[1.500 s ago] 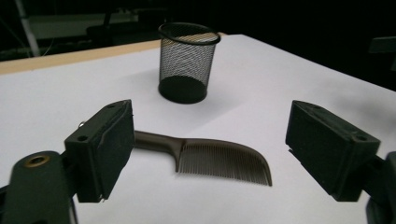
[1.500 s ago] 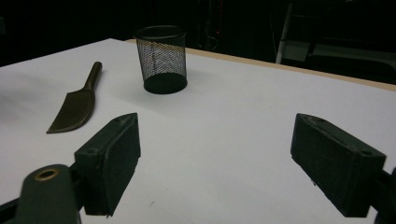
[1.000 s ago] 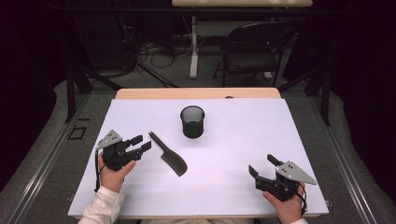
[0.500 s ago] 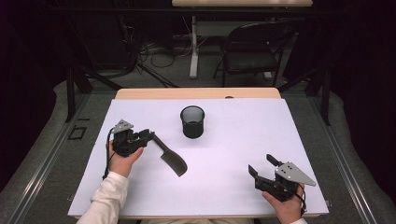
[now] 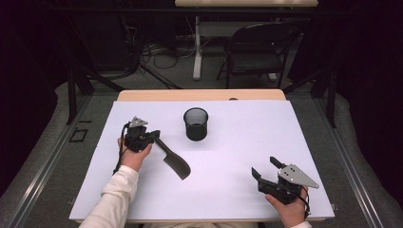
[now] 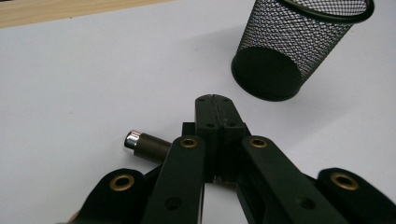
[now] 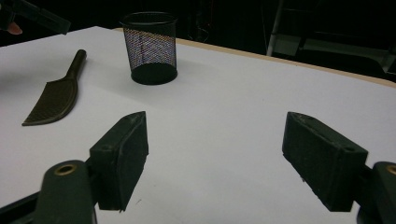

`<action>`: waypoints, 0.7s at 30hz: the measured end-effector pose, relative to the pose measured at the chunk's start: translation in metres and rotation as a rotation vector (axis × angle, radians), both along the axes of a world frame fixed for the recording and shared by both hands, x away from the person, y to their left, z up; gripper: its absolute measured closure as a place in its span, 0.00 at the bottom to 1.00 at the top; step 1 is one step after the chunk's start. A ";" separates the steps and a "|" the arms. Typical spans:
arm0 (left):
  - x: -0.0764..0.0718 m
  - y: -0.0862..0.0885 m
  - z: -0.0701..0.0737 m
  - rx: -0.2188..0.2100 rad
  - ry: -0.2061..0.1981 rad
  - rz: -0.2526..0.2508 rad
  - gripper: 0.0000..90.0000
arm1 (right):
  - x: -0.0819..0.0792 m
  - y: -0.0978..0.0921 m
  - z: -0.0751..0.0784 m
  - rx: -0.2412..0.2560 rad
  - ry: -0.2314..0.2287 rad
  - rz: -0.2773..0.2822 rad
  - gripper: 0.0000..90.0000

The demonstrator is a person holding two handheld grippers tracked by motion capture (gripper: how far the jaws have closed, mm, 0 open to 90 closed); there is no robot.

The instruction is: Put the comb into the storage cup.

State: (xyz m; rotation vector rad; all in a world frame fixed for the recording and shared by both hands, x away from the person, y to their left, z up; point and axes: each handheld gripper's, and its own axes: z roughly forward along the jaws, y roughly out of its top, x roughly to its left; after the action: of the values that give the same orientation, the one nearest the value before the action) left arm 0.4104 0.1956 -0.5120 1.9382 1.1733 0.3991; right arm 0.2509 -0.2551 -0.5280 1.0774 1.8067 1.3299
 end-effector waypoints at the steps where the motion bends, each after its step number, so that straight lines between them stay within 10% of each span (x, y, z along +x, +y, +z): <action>1: 0.002 -0.002 -0.001 0.010 0.005 0.001 1.00 | 0.000 0.001 0.000 -0.005 0.002 0.000 0.25; 21: 0.023 -0.017 -0.027 0.079 0.064 -0.002 1.00 | 0.005 0.007 -0.004 -0.045 0.026 0.019 0.25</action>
State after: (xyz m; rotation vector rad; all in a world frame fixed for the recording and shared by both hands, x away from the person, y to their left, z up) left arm 0.4335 0.1787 -0.5390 2.0336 1.2134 0.3902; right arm 0.2562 -0.2480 -0.5323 1.0603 1.8612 1.2851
